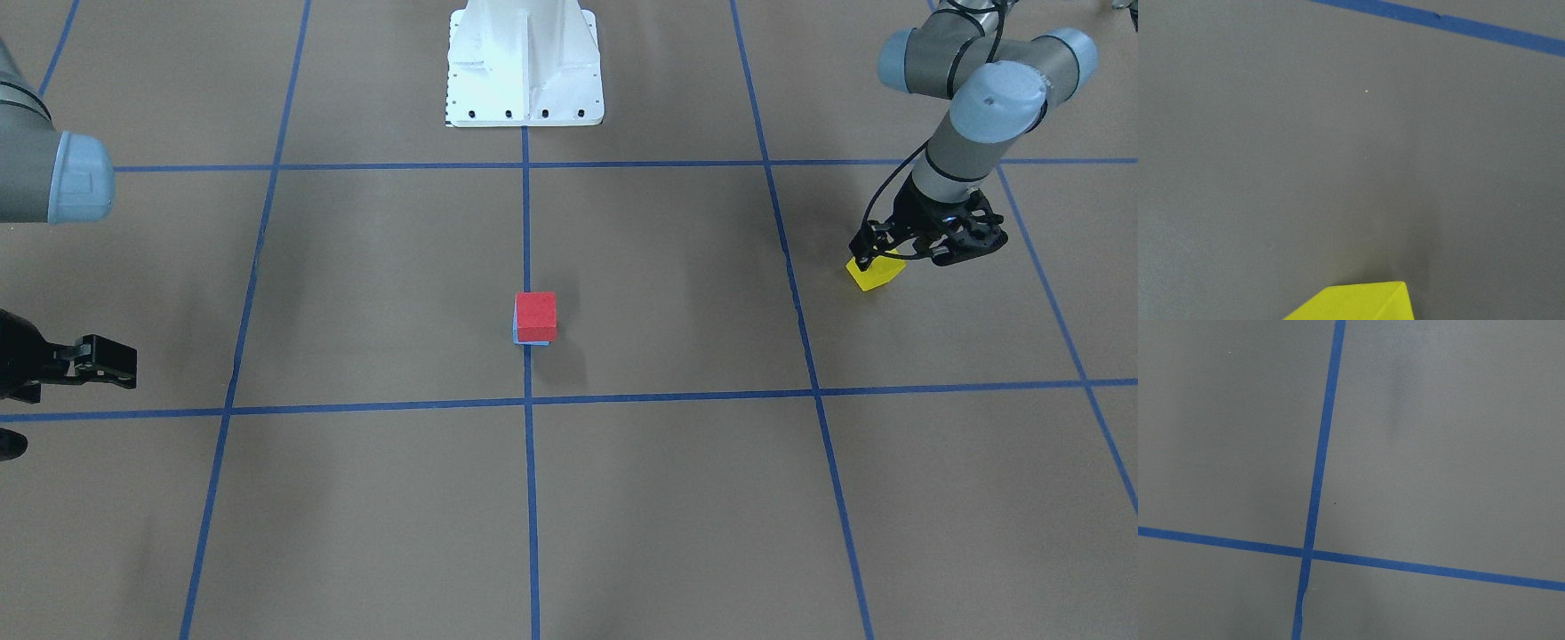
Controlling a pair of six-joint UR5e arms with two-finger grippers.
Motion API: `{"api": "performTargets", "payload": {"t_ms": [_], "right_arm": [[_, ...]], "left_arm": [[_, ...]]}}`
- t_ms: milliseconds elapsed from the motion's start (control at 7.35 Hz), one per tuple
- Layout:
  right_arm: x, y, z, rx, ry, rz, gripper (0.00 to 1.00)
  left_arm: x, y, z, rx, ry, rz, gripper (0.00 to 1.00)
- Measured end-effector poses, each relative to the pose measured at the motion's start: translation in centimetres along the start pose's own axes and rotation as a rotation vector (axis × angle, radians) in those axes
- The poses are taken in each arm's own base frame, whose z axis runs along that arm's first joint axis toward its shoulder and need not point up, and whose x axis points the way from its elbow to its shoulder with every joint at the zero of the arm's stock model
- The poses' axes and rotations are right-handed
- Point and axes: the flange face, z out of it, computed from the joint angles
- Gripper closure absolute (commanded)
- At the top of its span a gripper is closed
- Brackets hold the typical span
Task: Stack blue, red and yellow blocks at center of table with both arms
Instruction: 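Lift the yellow block with the left gripper and carry it over the stack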
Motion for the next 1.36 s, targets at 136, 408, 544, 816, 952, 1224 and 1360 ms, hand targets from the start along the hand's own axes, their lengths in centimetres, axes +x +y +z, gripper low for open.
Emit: {"api": "performTargets", "payload": {"t_ms": [136, 408, 544, 816, 952, 1224, 1360], "right_arm": [[0.0, 0.0, 0.0, 0.000, 0.000, 0.000, 0.00], [0.0, 0.0, 0.0, 0.001, 0.000, -0.001, 0.00], [-0.1, 0.0, -0.1, 0.002, 0.000, -0.001, 0.00], [-0.1, 0.0, -0.1, 0.004, 0.000, -0.003, 0.00], [-0.1, 0.0, -0.2, 0.005, -0.001, -0.003, 0.00], [-0.3, 0.0, -0.5, 0.010, -0.003, -0.003, 0.00], [-0.3, 0.0, -0.6, 0.011, -0.003, -0.003, 0.00]], "left_arm": [[0.2, 0.0, 0.1, -0.002, 0.001, 0.002, 0.09], [0.5, 0.2, 0.3, -0.004, 0.003, 0.008, 0.50], [0.6, 0.3, 0.4, -0.003, 0.005, 0.011, 0.79], [1.0, 0.6, 0.1, -0.002, 0.012, 0.019, 1.00], [1.6, 0.8, -1.1, -0.004, 0.030, 0.026, 1.00], [3.6, 1.1, -7.8, -0.039, 0.044, 0.026, 1.00], [6.1, 0.5, -12.2, -0.046, 0.030, 0.054, 1.00]]}}
